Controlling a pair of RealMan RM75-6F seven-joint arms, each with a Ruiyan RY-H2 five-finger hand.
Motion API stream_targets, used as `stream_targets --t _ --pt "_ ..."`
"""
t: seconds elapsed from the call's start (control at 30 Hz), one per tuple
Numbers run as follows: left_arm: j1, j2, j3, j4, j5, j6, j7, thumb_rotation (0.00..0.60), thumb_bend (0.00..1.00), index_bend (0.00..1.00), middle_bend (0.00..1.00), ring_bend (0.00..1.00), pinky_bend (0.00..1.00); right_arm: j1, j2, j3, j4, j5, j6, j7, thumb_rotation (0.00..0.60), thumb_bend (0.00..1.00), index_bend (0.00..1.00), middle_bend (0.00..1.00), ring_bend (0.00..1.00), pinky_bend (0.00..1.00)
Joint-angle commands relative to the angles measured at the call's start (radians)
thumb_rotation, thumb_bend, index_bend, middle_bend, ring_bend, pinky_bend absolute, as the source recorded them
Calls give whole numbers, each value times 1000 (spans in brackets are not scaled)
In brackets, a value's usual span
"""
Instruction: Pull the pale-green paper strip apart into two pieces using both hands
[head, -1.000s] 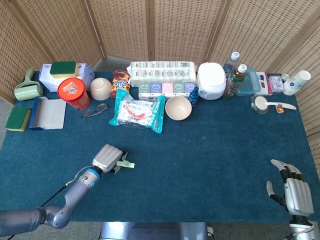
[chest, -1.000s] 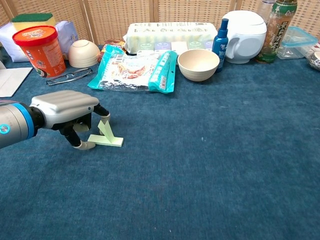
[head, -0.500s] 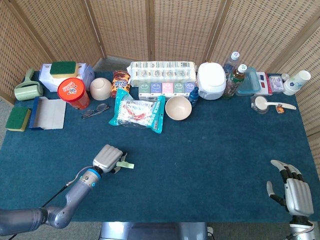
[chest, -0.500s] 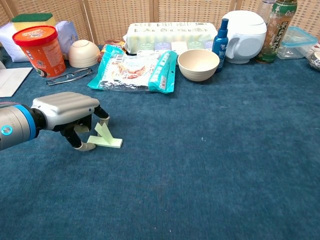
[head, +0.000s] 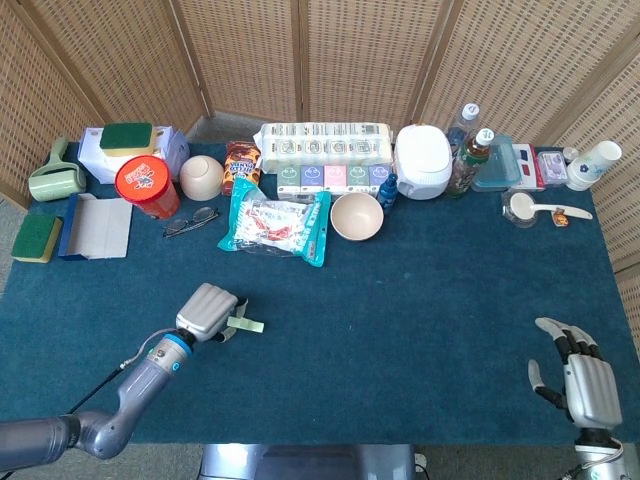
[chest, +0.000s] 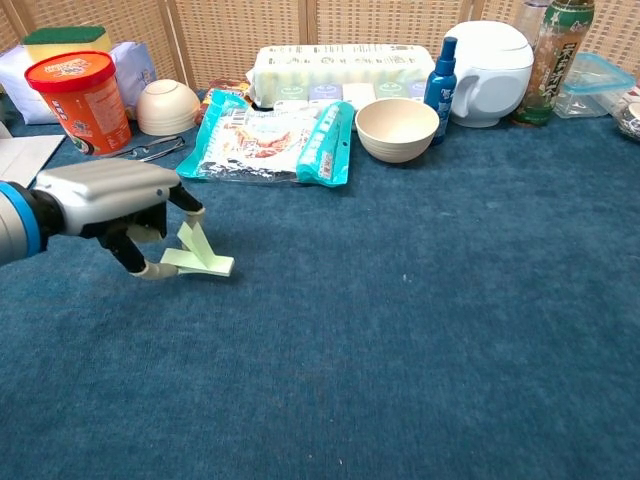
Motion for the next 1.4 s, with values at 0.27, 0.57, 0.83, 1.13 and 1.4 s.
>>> stream_targets --t 0.27,0.57,0.83,1.13,1.4 --pt "-40 258 -15 -145 80 -102 -131 600 382 675 1000 1000 1000 49 -20 8 12 -32 -50 53 600 478 197 244 192 161" --pt "-112 411 -64 -216 118 -207 -231 600 384 681 1000 1000 1000 112 -43 20 -1 -94 -87 174 600 479 188 253 193 183" --pt "-182 416 -92 -192 175 -266 -261 600 385 681 1000 1000 1000 189 -76 32 -26 -151 -134 283 600 478 167 265 203 224" --pt "-243 368 -110 -123 270 -282 -314 600 386 681 1000 1000 1000 245 -131 50 -40 -169 -150 322 600 478 124 270 214 256" --pt "-314 322 -131 -85 321 -311 -363 600 385 681 1000 1000 1000 268 -168 65 -52 -148 -152 314 600 478 123 272 215 257"
